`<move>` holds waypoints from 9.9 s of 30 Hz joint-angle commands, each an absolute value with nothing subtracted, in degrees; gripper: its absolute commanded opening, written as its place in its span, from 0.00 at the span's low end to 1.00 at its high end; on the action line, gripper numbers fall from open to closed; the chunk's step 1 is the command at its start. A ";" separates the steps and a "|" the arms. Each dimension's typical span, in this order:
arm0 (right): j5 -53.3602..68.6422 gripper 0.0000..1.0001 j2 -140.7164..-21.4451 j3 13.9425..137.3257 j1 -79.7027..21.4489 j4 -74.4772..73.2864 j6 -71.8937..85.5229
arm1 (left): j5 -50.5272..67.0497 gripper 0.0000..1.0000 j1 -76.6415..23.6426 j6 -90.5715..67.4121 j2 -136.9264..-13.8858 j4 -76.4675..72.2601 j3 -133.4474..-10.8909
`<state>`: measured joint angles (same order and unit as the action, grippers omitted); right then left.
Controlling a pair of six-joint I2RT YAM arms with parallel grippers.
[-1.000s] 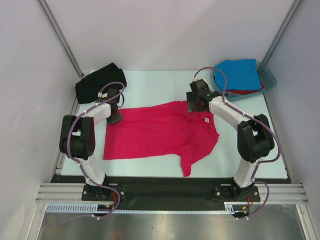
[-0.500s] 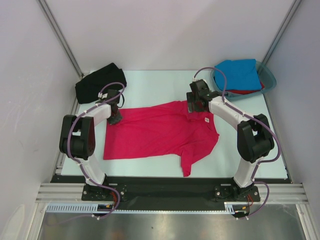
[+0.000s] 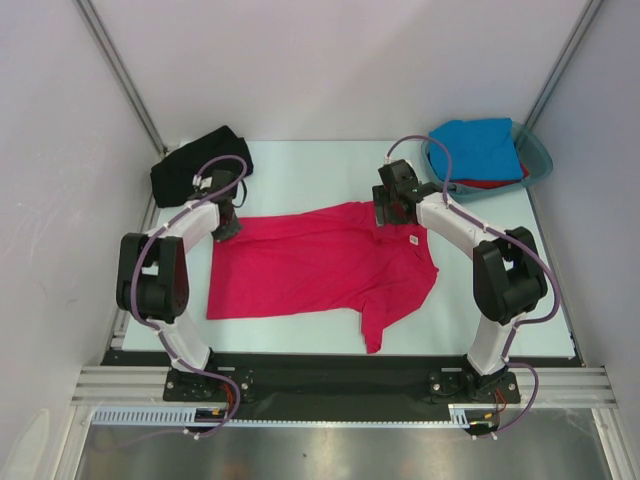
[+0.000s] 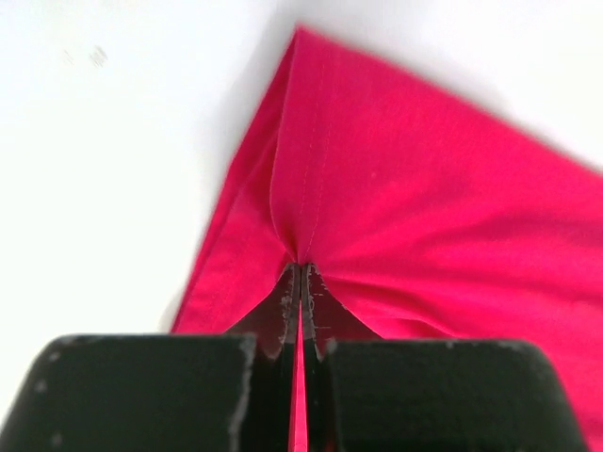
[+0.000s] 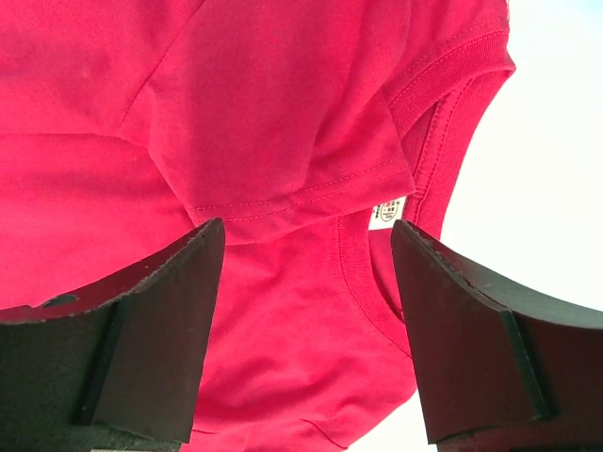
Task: Fold and stack the t-shirts
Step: Fold the tshirt
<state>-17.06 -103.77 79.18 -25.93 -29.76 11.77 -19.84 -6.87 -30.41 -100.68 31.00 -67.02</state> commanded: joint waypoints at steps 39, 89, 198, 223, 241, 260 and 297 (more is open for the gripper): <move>-18.10 0.76 -98.53 73.74 -23.38 -29.18 15.91 | -21.62 0.92 -2.37 -28.12 -98.18 33.58 -73.83; -27.40 0.77 -121.99 87.99 -13.71 -27.07 18.01 | 2.64 0.96 -4.13 -26.37 -121.64 14.94 -84.20; 15.03 0.13 -95.80 50.80 -2.46 2.55 47.90 | 4.75 0.97 -4.04 -25.66 -124.10 16.26 -86.92; 17.06 0.03 -84.64 51.77 -5.36 -4.57 45.09 | 4.83 0.97 -4.04 -25.75 -124.10 16.35 -86.92; 5.63 0.19 -81.82 48.43 -9.93 -10.46 44.38 | 5.01 0.97 -4.04 -25.66 -124.28 16.43 -87.10; 4.65 0.40 -90.87 50.45 -21.97 4.02 51.85 | 5.10 0.98 -4.04 -25.75 -124.36 16.26 -87.10; -6.34 0.49 -68.83 49.32 -25.14 -30.75 42.79 | -2.09 1.00 -16.58 -28.64 -93.80 14.93 -65.14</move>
